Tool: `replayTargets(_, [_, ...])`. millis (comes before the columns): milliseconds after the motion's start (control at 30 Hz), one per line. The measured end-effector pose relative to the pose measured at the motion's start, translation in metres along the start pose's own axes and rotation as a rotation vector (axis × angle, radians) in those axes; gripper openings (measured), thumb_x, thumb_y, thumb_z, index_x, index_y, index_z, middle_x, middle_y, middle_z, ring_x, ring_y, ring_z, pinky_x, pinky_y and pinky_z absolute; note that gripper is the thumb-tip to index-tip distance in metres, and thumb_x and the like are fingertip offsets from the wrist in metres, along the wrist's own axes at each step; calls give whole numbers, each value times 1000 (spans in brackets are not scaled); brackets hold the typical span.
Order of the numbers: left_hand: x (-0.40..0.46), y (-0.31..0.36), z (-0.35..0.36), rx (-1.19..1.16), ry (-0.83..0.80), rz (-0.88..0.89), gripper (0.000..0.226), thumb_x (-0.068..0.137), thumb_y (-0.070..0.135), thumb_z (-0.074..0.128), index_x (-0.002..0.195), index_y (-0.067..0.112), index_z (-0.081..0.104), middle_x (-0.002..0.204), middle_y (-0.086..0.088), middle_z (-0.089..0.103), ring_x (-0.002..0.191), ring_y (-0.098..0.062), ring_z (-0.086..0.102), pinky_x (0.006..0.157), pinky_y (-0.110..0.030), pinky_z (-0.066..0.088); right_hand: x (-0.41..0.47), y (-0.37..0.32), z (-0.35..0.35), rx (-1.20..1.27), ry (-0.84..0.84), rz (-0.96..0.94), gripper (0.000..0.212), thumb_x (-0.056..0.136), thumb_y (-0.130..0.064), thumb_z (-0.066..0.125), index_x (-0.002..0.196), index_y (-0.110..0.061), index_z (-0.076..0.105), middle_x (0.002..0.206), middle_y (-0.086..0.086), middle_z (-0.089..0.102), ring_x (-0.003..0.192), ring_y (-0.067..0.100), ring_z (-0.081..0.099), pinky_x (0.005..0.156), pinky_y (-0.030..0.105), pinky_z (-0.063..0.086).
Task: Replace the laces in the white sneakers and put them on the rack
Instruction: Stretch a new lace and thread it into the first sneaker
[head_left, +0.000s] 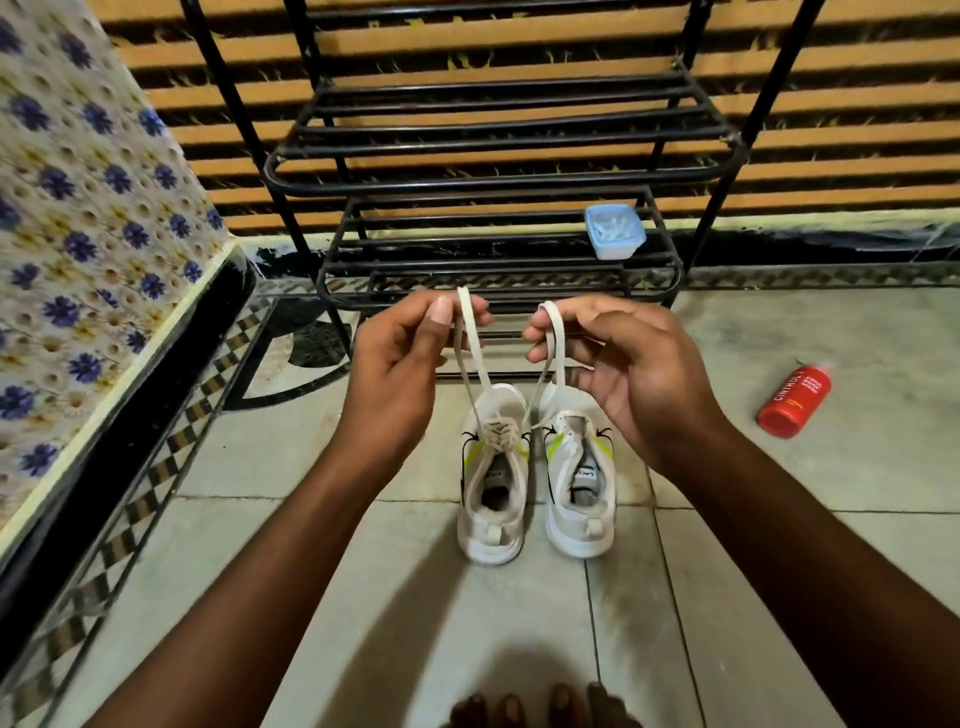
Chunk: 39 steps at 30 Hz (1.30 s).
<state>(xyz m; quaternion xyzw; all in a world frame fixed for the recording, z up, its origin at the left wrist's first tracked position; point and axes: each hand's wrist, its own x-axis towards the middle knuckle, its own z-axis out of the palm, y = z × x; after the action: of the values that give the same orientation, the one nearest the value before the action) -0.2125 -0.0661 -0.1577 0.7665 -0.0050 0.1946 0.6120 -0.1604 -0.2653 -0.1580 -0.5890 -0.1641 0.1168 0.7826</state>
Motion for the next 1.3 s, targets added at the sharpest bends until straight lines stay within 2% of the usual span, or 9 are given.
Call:
replayTargets(233, [14,18,-21,32,-14,120,17,104,6,60,111,7,75,101,-6,78,98,-24,76,87,-46,62,9,-30,16,-263,55,-121,11,92,4,64,98,-1,72,85,9,77,76,19,73,66,26,53])
replayTargets(400, [28,45,-27,76,-31,197,15,100,-1,63,107,-2,76,99,-12,77,90,-22,76,77,-31,62,16,-60,28,-304,62,-199,9,91,6,67,98,0,69,72,5,73,68,16,71,58,18,50])
replayTargets(533, [38,65,-30,66,-43,192,15,100,0,62,112,-2,72,98,-13,77,93,-21,77,78,-40,65,19,-83,33,-299,113,-199,12,96,0,63,108,0,63,86,15,77,71,24,72,54,21,51])
replayTargets(633, [44,80,-32,67,-42,161,22,101,1,62,122,6,65,93,-9,79,87,-20,78,81,-40,64,20,-94,36,-300,161,-165,21,98,-4,62,118,-6,61,91,10,78,76,23,73,55,23,52])
replayTargets(833, [48,104,-32,35,-36,93,45,101,7,63,142,14,48,96,-1,81,90,-17,78,87,-35,61,25,-113,45,-307,227,-147,15,97,-3,62,110,-9,67,88,5,79,77,22,75,69,34,55])
replayTargets(1000, [50,117,-29,83,-24,84,28,103,10,60,131,10,56,93,-1,81,85,-18,78,89,-42,61,24,-122,56,-342,200,-182,23,94,0,66,116,-6,66,87,7,79,82,19,76,70,21,55])
replayTargets(1100, [50,120,-27,56,-33,65,13,103,9,60,116,9,63,91,-4,80,83,-21,78,79,-34,62,23,-118,61,-374,205,-183,20,92,-1,69,110,-8,68,85,6,78,88,14,76,87,32,58])
replayTargets(1200, [50,125,-24,39,-26,65,9,105,12,57,106,6,64,90,-6,80,80,-17,77,63,-15,53,23,-117,66,-398,207,-200,15,90,-2,71,104,-9,70,85,7,78,88,15,76,91,42,59])
replayTargets(1300, [52,126,-23,41,-13,68,11,105,13,57,103,7,66,94,-4,80,85,-14,76,62,-18,54,26,-123,70,-400,206,-243,7,95,-4,66,96,-9,71,83,4,78,88,24,76,90,47,58])
